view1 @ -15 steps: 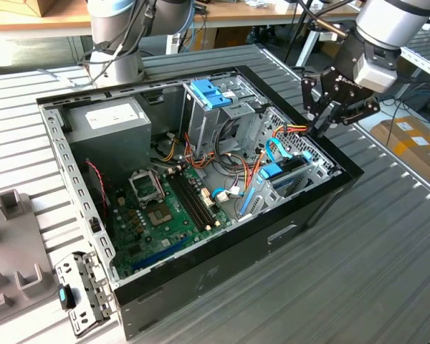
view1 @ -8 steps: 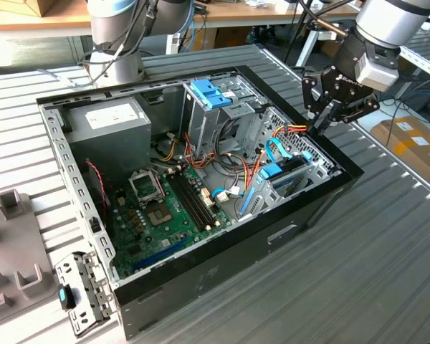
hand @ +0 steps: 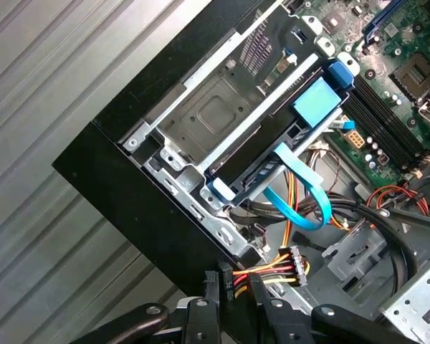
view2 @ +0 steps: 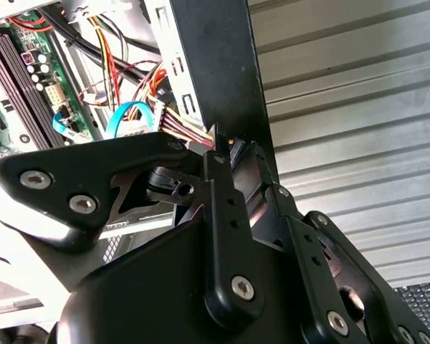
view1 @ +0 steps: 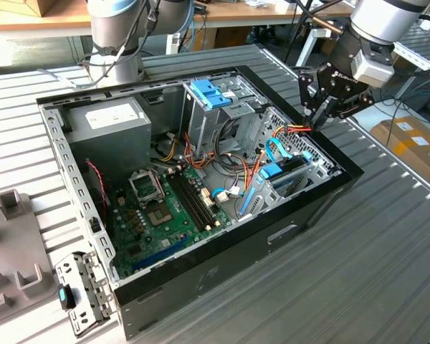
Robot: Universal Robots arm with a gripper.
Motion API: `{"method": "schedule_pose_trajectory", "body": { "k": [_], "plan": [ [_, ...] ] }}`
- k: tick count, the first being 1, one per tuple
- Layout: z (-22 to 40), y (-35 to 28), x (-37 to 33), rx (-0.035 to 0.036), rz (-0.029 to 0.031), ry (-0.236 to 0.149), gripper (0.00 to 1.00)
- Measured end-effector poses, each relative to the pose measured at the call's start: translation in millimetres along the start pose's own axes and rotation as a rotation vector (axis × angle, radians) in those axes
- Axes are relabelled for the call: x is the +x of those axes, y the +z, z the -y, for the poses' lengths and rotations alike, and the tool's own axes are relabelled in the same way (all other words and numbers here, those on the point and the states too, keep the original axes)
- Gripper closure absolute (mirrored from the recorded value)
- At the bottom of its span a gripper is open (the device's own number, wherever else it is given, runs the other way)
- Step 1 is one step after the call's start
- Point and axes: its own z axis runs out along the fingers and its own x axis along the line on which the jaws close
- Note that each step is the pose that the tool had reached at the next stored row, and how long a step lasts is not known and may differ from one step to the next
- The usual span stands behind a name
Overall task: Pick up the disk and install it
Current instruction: 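Insert the second disk wire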
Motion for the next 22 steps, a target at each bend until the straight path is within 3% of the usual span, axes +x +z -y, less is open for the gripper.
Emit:
{"method": "schedule_pose_trajectory", "body": {
  "k": [13,15,17,22],
  "plan": [
    [-0.1,0.0,0.8,-0.0002,0.0003,-0.005,0.70],
    [-0.2,-0.1,0.9,-0.0003,0.0000,-0.005,0.72],
    [-0.3,0.0,1.0,-0.0002,0.0002,-0.005,0.83],
    [-0.5,0.0,1.2,-0.0001,0.0002,-0.005,0.83]
  ]
}}
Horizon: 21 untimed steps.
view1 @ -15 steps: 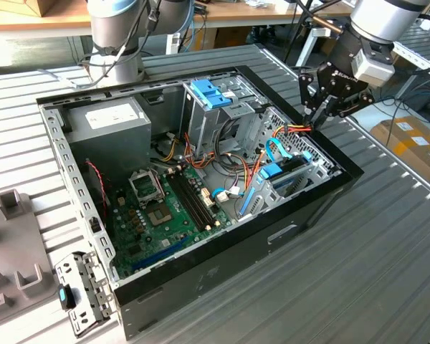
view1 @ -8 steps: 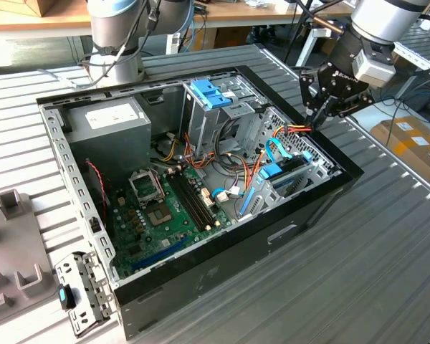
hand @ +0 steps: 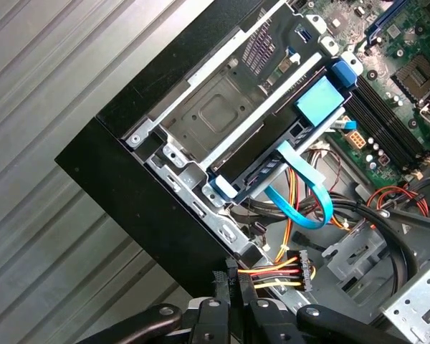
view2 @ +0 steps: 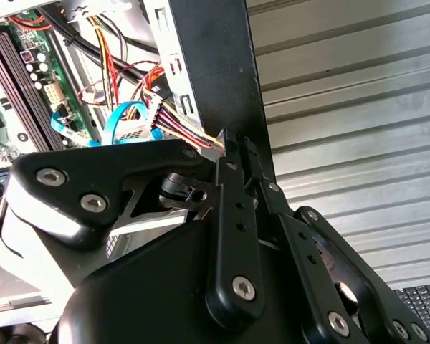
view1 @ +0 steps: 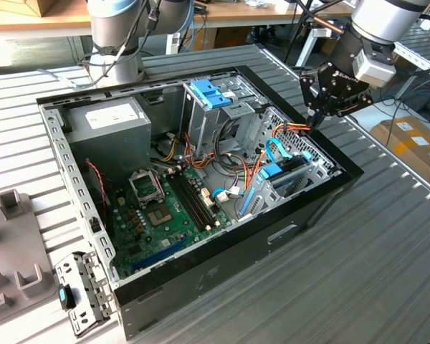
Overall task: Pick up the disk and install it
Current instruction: 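Insert the second disk wire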
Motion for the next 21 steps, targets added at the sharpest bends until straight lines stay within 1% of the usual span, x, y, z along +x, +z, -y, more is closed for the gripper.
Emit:
{"method": "schedule_pose_trajectory", "body": {
  "k": [3,4,8,11,13,14,15,16,17,18,19,21],
  "plan": [
    [-0.2,0.0,0.2,0.0000,0.0000,0.000,0.83],
    [-0.2,-0.9,0.2,0.0001,0.0001,0.000,0.83],
    [0.3,-10.8,-0.2,0.0001,0.0000,0.000,0.83],
    [0.5,-16.0,-0.3,0.0014,-0.0014,0.000,0.83],
    [0.0,-16.4,-0.8,0.0035,-0.0028,0.000,0.83],
    [-0.8,-16.7,-1.8,0.0044,-0.0045,0.000,0.83],
    [-1.5,-16.7,-2.3,0.0052,-0.0054,0.006,0.83],
    [-1.5,-16.6,-2.3,0.0058,-0.0061,0.025,0.83],
    [-1.5,-16.6,-2.4,0.0067,-0.0076,0.060,0.83],
    [-1.5,-16.5,-2.4,0.0078,-0.0094,0.103,0.83],
    [-1.5,-16.3,-2.4,0.0085,-0.0104,0.128,0.83],
    [-1.5,-16.1,-2.4,0.0094,-0.0118,0.163,0.83]
  ]
}}
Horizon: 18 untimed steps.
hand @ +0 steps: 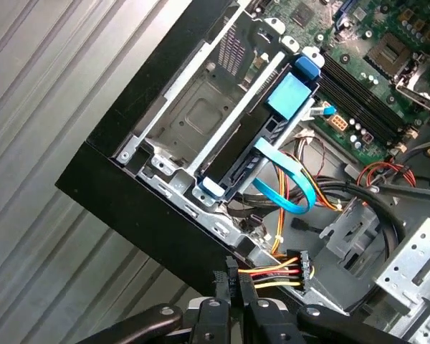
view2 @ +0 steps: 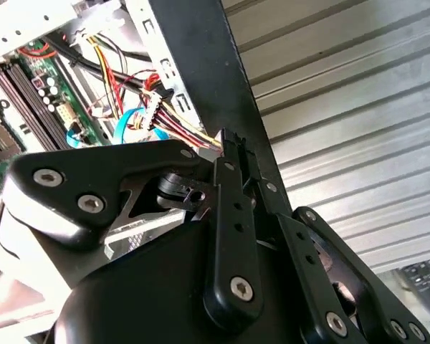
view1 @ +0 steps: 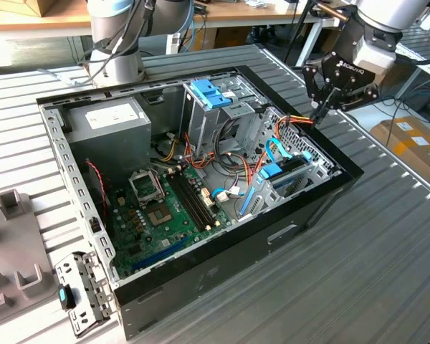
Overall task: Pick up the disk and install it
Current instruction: 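Insert the second disk wire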
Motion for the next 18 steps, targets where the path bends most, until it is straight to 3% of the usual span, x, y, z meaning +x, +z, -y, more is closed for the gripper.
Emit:
{"method": "schedule_pose_trajectory", "body": {
  "k": [1,3,12,15,18],
  "plan": [
    [0.0,0.2,0.0,0.0008,-0.0018,0.038,0.83],
    [0.0,0.3,0.0,0.0015,-0.0029,0.066,0.83],
    [-8.1,0.8,-5.9,0.0023,-0.0035,0.081,0.83],
    [-8.2,1.3,-6.0,0.0030,-0.0052,0.112,0.83],
    [-8.2,2.3,-6.0,0.0042,-0.0077,0.166,0.83]
  ]
}}
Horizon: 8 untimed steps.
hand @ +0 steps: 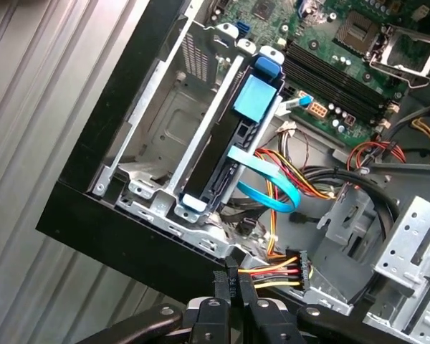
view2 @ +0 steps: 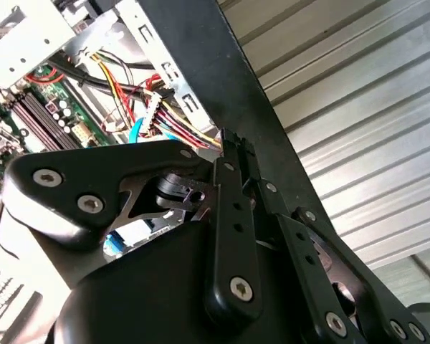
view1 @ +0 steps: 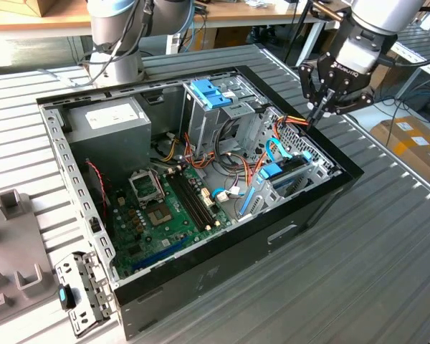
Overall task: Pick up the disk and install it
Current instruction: 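Insert the second disk wire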
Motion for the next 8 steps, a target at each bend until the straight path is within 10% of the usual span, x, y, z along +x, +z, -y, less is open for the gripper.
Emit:
{"method": "schedule_pose_trajectory", "body": {
  "k": [8],
  "plan": [
    [-0.2,2.5,0.1,0.0036,-0.0065,0.150,0.83]
  ]
}}
